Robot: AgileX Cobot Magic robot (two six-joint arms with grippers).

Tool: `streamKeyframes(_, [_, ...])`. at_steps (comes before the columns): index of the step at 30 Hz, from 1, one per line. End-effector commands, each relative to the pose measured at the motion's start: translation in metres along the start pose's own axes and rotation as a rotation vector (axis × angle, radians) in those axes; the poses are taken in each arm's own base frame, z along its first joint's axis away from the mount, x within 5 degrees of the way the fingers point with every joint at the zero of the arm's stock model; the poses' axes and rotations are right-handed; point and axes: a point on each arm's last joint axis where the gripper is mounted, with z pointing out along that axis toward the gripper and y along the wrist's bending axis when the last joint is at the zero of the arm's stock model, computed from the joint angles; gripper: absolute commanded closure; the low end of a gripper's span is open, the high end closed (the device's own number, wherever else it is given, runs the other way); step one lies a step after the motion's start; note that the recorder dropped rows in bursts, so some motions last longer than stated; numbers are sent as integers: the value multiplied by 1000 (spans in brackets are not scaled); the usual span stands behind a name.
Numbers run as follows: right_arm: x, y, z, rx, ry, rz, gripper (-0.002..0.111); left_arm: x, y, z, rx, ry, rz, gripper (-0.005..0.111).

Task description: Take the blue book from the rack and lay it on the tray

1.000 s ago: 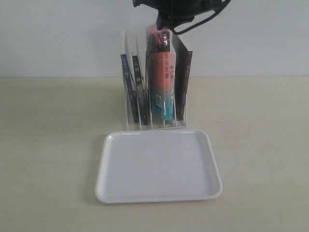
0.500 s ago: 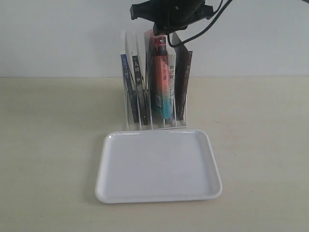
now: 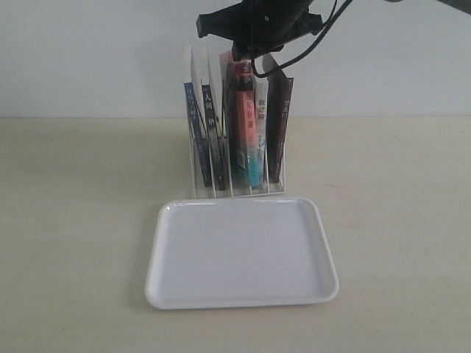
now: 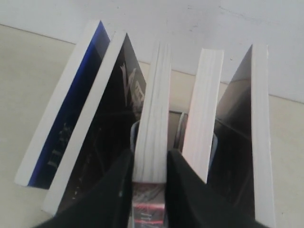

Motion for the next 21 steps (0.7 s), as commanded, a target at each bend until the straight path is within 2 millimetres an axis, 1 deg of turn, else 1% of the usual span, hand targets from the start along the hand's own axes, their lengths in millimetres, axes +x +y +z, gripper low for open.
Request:
streamKeyframes(1, [15, 4, 12, 8, 116, -8, 108, -3, 0, -1, -1, -22, -6, 102])
streamKeyframes(5, [32, 10, 26, 14, 236, -15, 108, -3, 0, -1, -1, -22, -6, 102])
streamKeyframes(11, [45, 22, 34, 9, 305, -44, 108, -3, 0, -1, -1, -22, -6, 102])
streamKeyframes(16, [44, 24, 32, 5, 303, -54, 108, -3, 0, -1, -1, -22, -6, 102])
streamKeyframes(21, [32, 25, 19, 1, 223, -61, 108, -3, 0, -1, -1, -22, -6, 102])
